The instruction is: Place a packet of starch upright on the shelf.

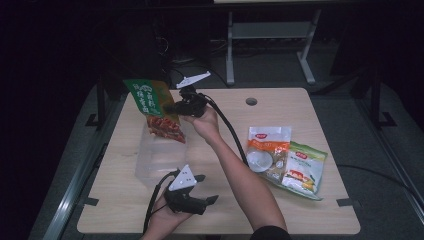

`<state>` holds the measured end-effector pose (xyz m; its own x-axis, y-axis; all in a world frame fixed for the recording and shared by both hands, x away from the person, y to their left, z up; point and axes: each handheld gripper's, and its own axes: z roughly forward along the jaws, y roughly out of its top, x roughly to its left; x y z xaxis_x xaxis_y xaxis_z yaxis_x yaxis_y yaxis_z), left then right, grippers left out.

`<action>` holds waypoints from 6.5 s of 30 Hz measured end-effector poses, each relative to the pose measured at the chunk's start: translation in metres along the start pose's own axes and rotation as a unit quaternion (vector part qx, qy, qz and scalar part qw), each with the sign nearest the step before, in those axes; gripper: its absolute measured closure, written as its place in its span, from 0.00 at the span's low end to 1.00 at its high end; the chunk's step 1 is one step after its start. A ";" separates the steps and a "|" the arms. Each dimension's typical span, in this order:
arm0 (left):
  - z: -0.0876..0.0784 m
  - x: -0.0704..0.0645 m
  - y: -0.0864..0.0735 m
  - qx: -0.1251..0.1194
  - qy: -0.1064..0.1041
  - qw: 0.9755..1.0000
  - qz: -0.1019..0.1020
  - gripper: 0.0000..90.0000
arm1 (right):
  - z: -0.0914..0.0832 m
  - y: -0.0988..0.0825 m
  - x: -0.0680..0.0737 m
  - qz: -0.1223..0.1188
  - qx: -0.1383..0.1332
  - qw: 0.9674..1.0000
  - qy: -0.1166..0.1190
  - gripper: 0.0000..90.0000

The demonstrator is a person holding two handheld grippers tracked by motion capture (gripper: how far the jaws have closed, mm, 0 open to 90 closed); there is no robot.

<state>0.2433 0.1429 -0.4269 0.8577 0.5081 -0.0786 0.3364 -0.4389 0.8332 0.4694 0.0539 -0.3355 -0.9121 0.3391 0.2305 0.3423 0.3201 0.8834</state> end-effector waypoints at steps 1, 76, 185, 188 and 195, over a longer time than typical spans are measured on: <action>0.000 0.000 0.000 0.000 -0.001 1.000 0.001 0.25 | 0.000 0.000 -0.001 0.001 -0.001 1.000 0.000 1.00; 0.011 -0.001 0.003 0.019 -0.001 1.000 0.010 0.26 | -0.100 -0.062 -0.007 0.057 0.039 0.997 -0.046 0.52; 0.135 0.026 0.057 0.068 -0.014 0.997 -0.034 0.51 | -0.240 -0.209 -0.055 0.236 0.123 0.956 -0.123 0.99; 0.132 0.030 0.057 0.064 -0.023 0.996 -0.055 0.38 | -0.243 -0.203 -0.046 0.215 0.102 0.964 -0.121 0.99; 0.129 0.035 0.057 0.043 -0.038 0.994 -0.092 0.25 | -0.250 -0.185 -0.019 0.138 0.075 0.983 -0.099 1.00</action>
<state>0.3427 0.0403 -0.4529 0.8047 0.5291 -0.2693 0.5192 -0.4072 0.7514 0.3672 -0.2330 -0.4014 -0.7232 0.5919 0.3559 0.6133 0.3134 0.7250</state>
